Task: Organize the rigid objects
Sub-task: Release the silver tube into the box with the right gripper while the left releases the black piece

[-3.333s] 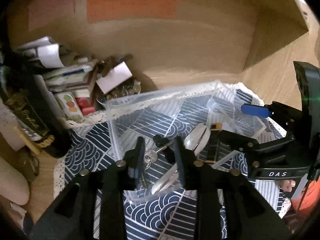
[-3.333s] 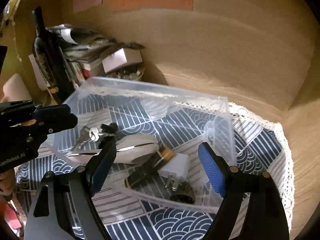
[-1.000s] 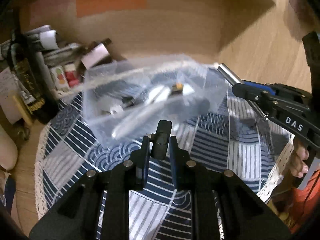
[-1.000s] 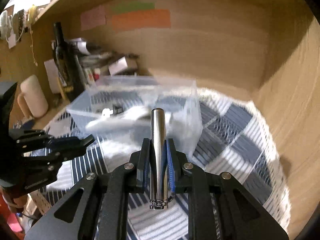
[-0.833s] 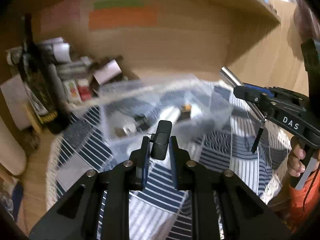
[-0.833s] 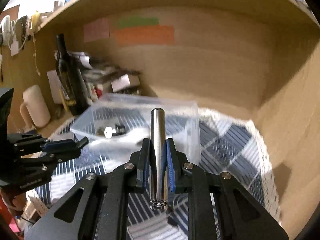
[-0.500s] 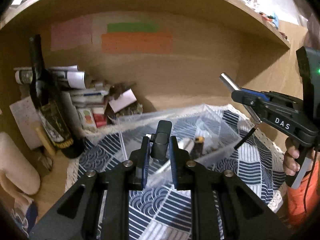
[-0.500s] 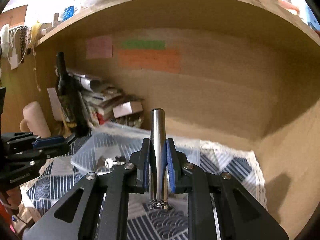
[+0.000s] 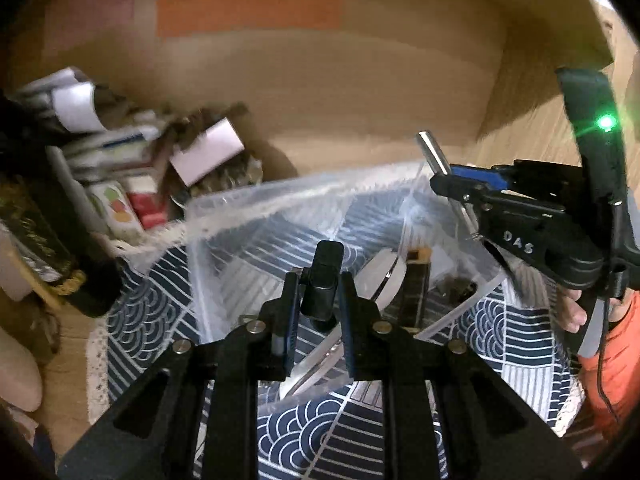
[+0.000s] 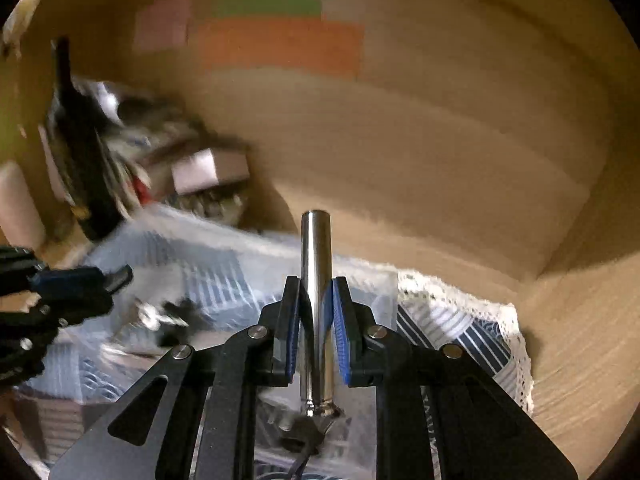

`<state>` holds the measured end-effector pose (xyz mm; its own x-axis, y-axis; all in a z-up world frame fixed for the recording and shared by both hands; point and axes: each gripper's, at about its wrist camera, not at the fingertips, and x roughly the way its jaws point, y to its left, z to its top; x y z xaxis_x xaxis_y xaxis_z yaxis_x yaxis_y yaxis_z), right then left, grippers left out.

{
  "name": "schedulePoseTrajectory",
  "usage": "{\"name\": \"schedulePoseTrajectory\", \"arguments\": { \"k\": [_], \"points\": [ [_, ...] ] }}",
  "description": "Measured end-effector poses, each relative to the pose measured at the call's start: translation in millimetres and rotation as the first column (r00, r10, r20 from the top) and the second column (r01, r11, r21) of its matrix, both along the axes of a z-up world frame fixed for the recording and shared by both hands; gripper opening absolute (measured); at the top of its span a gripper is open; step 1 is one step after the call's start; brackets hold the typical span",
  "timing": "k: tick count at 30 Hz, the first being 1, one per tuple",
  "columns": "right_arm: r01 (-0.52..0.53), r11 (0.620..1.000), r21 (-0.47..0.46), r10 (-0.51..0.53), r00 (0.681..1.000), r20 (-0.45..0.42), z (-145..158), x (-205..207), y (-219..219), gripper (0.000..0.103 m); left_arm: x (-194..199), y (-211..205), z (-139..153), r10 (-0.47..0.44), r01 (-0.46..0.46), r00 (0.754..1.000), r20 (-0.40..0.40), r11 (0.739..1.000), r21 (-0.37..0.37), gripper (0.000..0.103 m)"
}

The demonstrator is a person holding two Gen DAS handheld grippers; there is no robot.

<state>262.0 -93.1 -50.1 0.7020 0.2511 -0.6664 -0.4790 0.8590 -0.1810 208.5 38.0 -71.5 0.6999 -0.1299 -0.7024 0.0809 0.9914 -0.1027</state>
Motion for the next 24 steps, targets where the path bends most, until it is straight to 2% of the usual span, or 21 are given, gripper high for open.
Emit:
{"name": "schedulePoseTrajectory", "arguments": {
  "k": [5,8,16,19,21,24],
  "points": [
    [0.017,0.998,-0.054,-0.021,0.997,-0.078,-28,12,-3,0.014,16,1,-19,-0.012,0.012,0.998,-0.055,1.000,-0.014,0.018],
    [0.014,0.997,-0.073,-0.020,0.997,-0.081,-35,11,-4,0.014,19,0,-23,-0.015,0.015,0.998,-0.061,1.000,-0.001,0.018],
    [0.012,0.999,-0.030,-0.015,0.994,-0.109,-26,7,-11,0.015,13,-2,-18,-0.002,0.003,0.999,-0.040,1.000,0.021,0.021],
    [0.008,1.000,-0.003,-0.008,0.996,-0.089,-15,-1,-16,0.021,4,-2,-8,0.009,-0.008,1.000,-0.013,1.000,0.027,0.023],
    [0.003,1.000,0.014,-0.002,0.998,-0.062,-4,-11,-19,0.027,-5,-3,2,0.015,-0.015,1.000,0.014,0.999,0.032,0.027],
    [-0.012,0.999,0.046,0.013,1.000,-0.027,10,-21,-20,0.033,-22,-7,17,0.027,-0.030,0.997,0.068,0.998,0.046,0.038]
  ]
}}
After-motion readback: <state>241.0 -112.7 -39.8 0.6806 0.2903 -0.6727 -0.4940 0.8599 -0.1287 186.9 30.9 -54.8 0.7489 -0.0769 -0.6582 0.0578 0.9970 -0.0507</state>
